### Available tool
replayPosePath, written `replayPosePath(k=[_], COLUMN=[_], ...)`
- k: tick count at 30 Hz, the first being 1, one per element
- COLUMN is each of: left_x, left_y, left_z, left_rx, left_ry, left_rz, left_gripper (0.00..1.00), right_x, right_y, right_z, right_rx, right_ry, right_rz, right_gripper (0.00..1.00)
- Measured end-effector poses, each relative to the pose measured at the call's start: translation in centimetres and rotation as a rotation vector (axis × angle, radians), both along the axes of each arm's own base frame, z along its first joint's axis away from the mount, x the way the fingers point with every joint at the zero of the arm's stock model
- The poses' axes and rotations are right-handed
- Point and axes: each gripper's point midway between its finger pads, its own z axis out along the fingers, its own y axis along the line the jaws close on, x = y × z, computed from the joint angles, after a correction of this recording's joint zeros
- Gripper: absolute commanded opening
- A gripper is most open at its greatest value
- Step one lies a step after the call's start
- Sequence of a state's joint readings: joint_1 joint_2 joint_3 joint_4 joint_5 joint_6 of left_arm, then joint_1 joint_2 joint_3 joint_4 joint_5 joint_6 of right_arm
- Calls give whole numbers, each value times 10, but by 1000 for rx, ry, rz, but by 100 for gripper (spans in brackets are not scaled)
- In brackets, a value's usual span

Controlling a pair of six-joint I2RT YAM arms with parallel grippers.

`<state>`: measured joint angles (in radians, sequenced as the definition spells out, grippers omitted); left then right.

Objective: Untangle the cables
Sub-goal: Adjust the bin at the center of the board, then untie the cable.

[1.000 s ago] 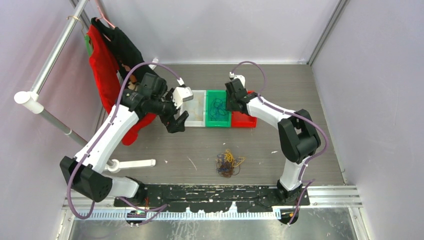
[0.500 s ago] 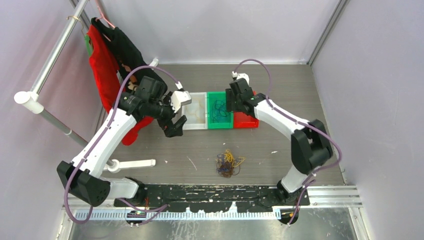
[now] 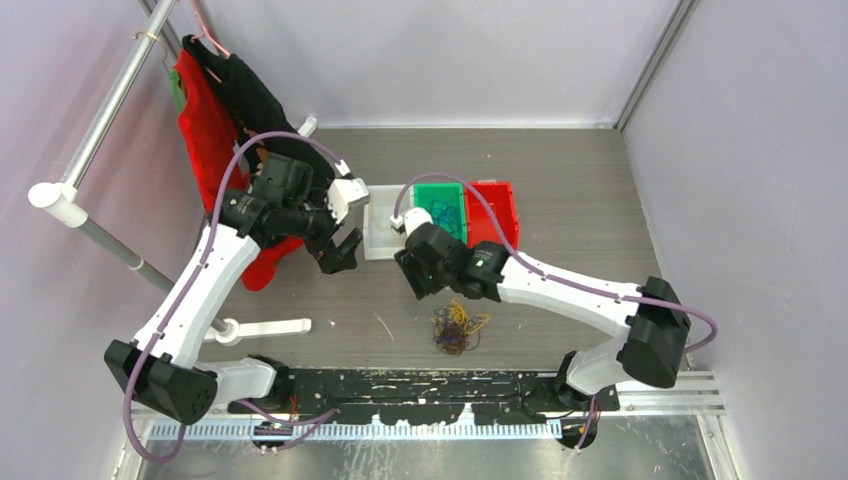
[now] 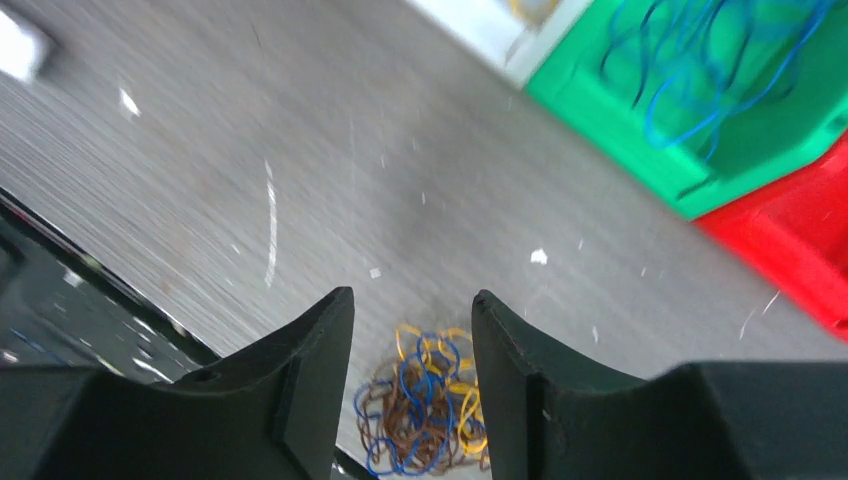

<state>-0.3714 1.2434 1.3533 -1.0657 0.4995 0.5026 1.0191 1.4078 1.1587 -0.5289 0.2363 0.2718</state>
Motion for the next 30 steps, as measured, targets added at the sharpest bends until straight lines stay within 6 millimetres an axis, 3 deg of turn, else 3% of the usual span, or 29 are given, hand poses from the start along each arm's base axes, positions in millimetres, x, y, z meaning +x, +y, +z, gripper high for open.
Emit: replayPosePath(k=[4, 7, 13, 17, 23, 30], left_x=[0, 0, -2, -4, -5, -6], left_y=[0, 0, -2, -4, -4, -4], left_z=[0, 0, 1, 1, 3, 4], left_rx=[-3, -4, -16, -27, -36, -38], left_ry=[2, 3, 12, 26, 26, 19], left_rz=[0, 0, -1, 4, 2, -2], left_gripper=[100, 100, 100, 99, 99, 100], right_x=[-21, -32, -41, -53, -58, -54], right_y=[-15, -24, -27, -35, -45, -41], right_z=[-52, -70, -79, -102, -117, -99], right_rx=[-146, -204, -232, -286, -335, -278], right_ry=[107, 158, 190, 235, 257, 218], right_rz=[15, 25, 36, 45, 43, 33], right_gripper=[51, 50, 48, 44, 20, 2])
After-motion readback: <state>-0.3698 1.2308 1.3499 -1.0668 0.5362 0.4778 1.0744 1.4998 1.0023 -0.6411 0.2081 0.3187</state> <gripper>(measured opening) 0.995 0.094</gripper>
